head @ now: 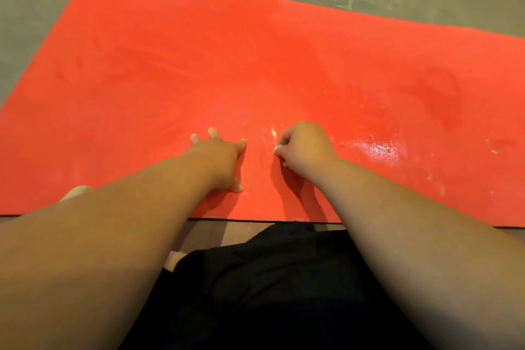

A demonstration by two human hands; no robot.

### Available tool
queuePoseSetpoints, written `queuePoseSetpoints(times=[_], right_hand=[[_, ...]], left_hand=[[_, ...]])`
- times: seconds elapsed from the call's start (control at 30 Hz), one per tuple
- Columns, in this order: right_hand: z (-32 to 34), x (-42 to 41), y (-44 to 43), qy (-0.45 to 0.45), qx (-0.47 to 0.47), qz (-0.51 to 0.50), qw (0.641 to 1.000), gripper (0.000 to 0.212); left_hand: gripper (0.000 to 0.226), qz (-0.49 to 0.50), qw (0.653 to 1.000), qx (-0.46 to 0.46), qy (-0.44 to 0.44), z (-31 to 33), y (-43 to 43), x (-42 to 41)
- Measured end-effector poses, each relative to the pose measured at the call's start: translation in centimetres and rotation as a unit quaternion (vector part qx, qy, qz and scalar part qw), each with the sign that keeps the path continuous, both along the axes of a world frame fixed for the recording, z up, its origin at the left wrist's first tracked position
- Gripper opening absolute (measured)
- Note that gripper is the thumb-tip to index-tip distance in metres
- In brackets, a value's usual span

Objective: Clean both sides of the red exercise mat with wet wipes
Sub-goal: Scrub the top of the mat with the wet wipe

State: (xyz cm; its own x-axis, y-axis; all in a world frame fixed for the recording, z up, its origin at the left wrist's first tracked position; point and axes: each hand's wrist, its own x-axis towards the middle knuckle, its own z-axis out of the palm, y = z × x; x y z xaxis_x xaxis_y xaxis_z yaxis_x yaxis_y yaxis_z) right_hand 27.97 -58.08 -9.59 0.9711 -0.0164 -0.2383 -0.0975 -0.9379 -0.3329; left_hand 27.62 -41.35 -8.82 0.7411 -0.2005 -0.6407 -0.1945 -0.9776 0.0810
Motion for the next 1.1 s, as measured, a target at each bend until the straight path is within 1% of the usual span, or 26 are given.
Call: queuePoseSetpoints(times=[0.07,0.13,0.27,0.37,0.43,0.53,0.6,0.63,0.73,0.8,0.87,1.0,1.07,1.1], right_hand=[[-0.1,1.5,-0.1,-0.016,0.035,-0.046,0.998,0.014],[-0.1,2.3,0.0,-0.018,0.038,-0.067,0.997,0.016],[1.0,0.3,0.4,0.012,-0.041,0.016,0.999,0.016],[0.9,-1.2,0.3,0.045,-0.033,0.044,0.997,0.012],[0.4,-0.5,0.3,0.011,-0.011,0.02,1.0,0.012],[-0.4,1.6,0.4,-0.094,0.033,-0.076,0.992,0.014],[-0.7,2.2,0.8,-0.111,0.033,-0.092,0.989,0.015],[-0.6,2.1,0.9,-0.097,0.018,-0.076,0.992,0.016],[0.2,0.3,1.2,-0.01,-0.064,0.028,0.998,0.022],[0.4,-1.0,1.3,0.026,-0.085,0.054,0.995,0.021],[0.4,-1.1,1.4,0.019,-0.061,0.026,0.998,0.017],[-0.1,1.3,1.7,-0.054,0.01,-0.047,0.997,0.014],[0.3,1.9,1.3,-0.045,0.047,-0.06,0.996,0.018],[1.0,1.7,0.9,-0.025,0.069,-0.062,0.995,0.025]], left_hand=[[0.102,0.004,1.0,-0.004,0.003,-0.1,0.1,-0.1],[0.102,0.005,1.0,-0.005,0.0,-0.2,0.0,0.0],[0.103,0.007,1.0,-0.006,0.003,-0.1,0.0,0.1],[0.103,0.009,1.0,-0.005,0.006,0.0,-0.1,0.0],[0.103,0.008,1.0,-0.003,0.006,-0.1,-0.1,0.1],[0.102,0.008,1.0,-0.006,0.01,0.0,-0.1,0.1],[0.101,0.003,1.0,-0.001,0.006,0.1,-0.2,0.1],[0.101,0.0,1.0,0.002,0.006,0.2,-0.3,0.1],[0.101,-0.003,1.0,0.001,0.006,0.7,-0.4,0.1],[0.1,-0.01,1.0,0.009,0.008,1.1,-0.6,-0.2],[0.1,-0.013,1.0,0.014,0.009,1.4,-0.7,-0.3],[0.1,-0.017,1.0,0.016,0.011,1.5,-0.6,-0.4],[0.1,-0.003,1.0,0.016,0.016,1.1,-0.7,-0.2],[0.099,0.02,1.0,0.008,0.015,0.9,-0.6,-0.1]])
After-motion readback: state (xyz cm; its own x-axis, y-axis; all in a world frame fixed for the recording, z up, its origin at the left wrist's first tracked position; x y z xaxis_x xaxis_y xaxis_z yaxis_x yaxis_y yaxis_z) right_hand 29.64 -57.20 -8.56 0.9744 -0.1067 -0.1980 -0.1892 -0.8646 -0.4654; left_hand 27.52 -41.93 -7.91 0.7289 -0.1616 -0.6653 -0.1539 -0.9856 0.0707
